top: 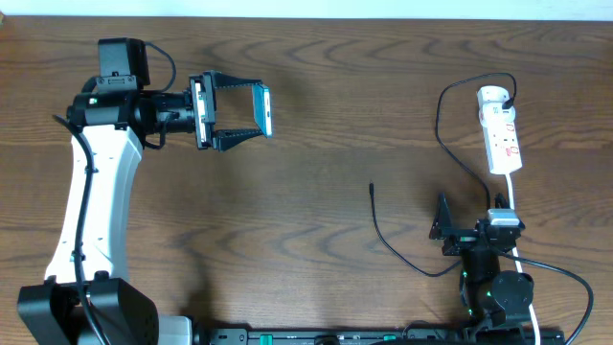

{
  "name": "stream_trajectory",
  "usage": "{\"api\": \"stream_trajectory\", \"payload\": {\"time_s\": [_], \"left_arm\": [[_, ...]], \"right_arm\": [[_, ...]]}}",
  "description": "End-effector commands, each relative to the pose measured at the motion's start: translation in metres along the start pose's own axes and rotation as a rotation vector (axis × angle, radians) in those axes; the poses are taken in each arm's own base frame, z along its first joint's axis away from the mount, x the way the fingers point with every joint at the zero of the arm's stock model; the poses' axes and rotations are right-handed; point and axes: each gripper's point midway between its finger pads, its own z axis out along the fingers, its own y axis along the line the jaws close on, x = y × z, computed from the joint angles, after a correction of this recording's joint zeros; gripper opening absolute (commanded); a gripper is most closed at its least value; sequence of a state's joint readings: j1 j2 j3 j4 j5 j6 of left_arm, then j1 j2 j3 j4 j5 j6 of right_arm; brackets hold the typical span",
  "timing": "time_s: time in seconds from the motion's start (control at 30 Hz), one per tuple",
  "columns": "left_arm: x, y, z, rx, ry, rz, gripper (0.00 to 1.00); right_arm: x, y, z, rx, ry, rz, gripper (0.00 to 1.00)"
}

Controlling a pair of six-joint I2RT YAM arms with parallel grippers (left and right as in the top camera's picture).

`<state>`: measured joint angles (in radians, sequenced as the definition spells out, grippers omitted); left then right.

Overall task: Plug charger to phone and switch on socket
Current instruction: 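Lift the phone with the left gripper and tilt it upright, then move the right gripper toward the phone held by the left gripper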

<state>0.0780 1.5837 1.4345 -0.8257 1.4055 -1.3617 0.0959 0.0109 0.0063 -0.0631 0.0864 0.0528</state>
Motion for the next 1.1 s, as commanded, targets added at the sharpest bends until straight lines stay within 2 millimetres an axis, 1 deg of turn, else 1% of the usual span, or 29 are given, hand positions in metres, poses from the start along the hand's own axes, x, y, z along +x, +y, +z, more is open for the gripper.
{"api": "stream_trajectory", "payload": {"time_s": [0.0,0.1,0.23,0.3,0.4,0.43,0.5,0.53,0.6,0.67,0.73,0.8,0.87,0.97,1.0,1.07], "left_arm": [[0.015,-0.007,-0.004,0.018,0.035,0.04,0.07],[0.008,-0.006,-0.004,0.013,-0.006,0.062,0.07],[-0.024,-0.003,-0.007,-0.021,-0.192,0.147,0.07],[-0.034,-0.002,-0.01,-0.038,-0.252,0.197,0.07],[-0.06,0.002,-0.018,-0.098,-0.404,0.305,0.07],[-0.076,0.01,-0.027,-0.15,-0.504,0.314,0.07],[-0.092,0.021,-0.038,-0.215,-0.613,0.298,0.07],[-0.098,0.025,-0.042,-0.24,-0.651,0.293,0.07],[-0.113,0.039,-0.056,-0.326,-0.766,0.276,0.07],[-0.13,0.057,-0.073,-0.446,-0.916,0.257,0.06],[-0.139,0.068,-0.083,-0.537,-1.015,0.26,0.07],[-0.144,0.074,-0.086,-0.592,-1.066,0.271,0.07],[-0.147,0.078,-0.084,-0.632,-1.086,0.282,0.07],[-0.152,0.084,-0.076,-0.679,-1.08,0.292,0.07],[-0.158,0.089,-0.071,-0.705,-1.065,0.286,0.07],[-0.165,0.094,-0.068,-0.727,-1.055,0.269,0.07]], "right_arm": [[0.0,0.0,0.0,0.003,-0.001,0.013,0.99],[0.0,0.0,0.0,0.003,-0.001,0.013,0.99],[0.0,0.0,0.0,0.003,-0.001,0.013,0.99],[0.0,0.0,0.0,0.003,-0.001,0.013,0.99],[0.0,0.0,0.0,0.003,-0.001,0.013,0.99],[0.0,0.0,0.0,0.003,-0.001,0.013,0.99],[0.0,0.0,0.0,0.003,-0.001,0.013,0.99],[0.0,0.0,0.0,0.003,-0.001,0.013,0.99],[0.0,0.0,0.0,0.003,-0.001,0.013,0.99],[0.0,0.0,0.0,0.003,-0.001,0.013,0.99],[0.0,0.0,0.0,0.003,-0.001,0.013,0.99],[0.0,0.0,0.0,0.003,-0.001,0.013,0.99],[0.0,0.0,0.0,0.003,-0.001,0.013,0.99],[0.0,0.0,0.0,0.003,-0.001,0.013,0.99],[0.0,0.0,0.0,0.003,-0.001,0.013,0.99],[0.0,0.0,0.0,0.003,-0.001,0.013,0.99]]}}
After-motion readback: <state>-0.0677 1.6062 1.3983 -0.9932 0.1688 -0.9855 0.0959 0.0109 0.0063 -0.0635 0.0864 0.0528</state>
